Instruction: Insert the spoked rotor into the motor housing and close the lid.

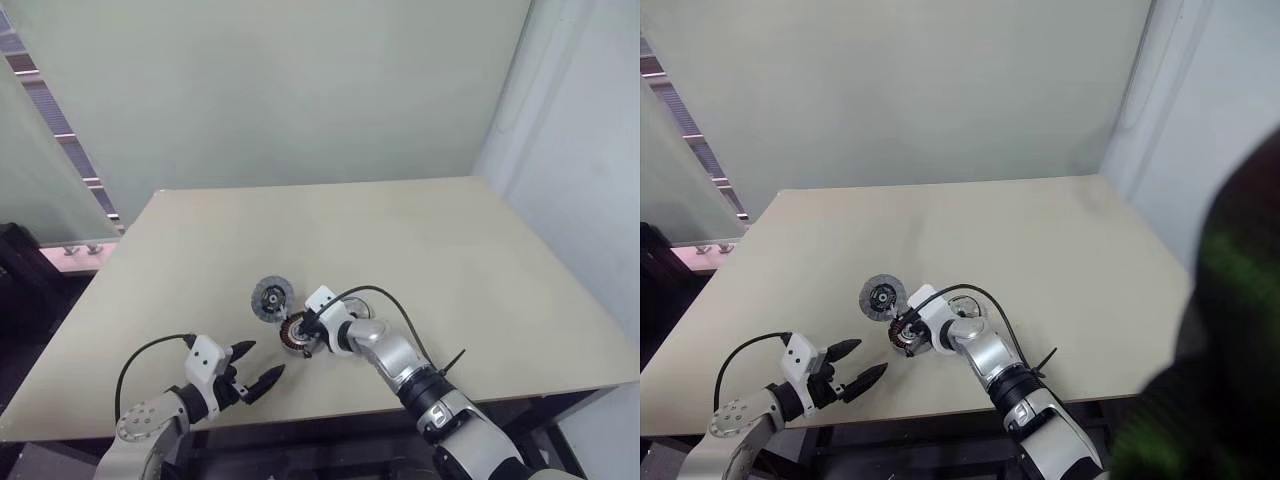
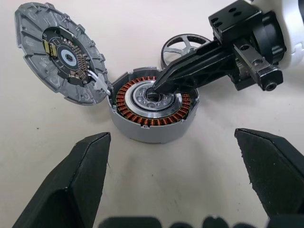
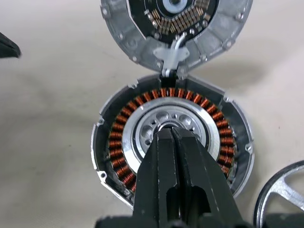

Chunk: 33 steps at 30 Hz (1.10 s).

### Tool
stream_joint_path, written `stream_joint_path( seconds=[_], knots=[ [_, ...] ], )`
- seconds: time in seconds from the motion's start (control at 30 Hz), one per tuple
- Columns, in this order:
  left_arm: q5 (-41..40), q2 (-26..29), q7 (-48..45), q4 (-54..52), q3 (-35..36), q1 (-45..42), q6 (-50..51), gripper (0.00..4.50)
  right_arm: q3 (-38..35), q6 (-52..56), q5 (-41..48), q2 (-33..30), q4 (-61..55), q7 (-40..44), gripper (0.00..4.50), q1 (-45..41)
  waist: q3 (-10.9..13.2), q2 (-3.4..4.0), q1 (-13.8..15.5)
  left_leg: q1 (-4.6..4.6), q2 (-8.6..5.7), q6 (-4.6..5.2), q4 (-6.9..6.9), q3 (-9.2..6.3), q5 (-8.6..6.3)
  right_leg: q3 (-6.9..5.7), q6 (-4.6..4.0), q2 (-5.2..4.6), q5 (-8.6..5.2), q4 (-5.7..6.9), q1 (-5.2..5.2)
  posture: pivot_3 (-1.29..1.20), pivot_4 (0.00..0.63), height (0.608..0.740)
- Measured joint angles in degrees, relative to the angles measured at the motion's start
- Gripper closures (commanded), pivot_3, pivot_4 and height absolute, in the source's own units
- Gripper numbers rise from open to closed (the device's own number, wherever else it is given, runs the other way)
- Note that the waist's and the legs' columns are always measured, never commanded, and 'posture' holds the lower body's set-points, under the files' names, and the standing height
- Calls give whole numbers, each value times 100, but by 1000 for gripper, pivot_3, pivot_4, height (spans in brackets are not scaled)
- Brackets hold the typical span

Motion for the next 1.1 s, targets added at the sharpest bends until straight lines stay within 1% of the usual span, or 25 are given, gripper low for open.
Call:
stream_joint_path(
  seconds=[0.6,1.1],
  knots=[
    [-3,-6,75,-87,0,195,0,0,-7,-646,-49,19,534,-124,4458,-103,-1,2,0,4,0,0,2,0,0,0,0,0,0,1,5,0,0,740],
    [-5,-29,139,-170,1,322,0,0,146,-832,55,33,617,-113,4458,-104,-1,2,-17,3,0,0,1,0,0,1,-1,0,0,2,3,0,0,740]
  ],
)
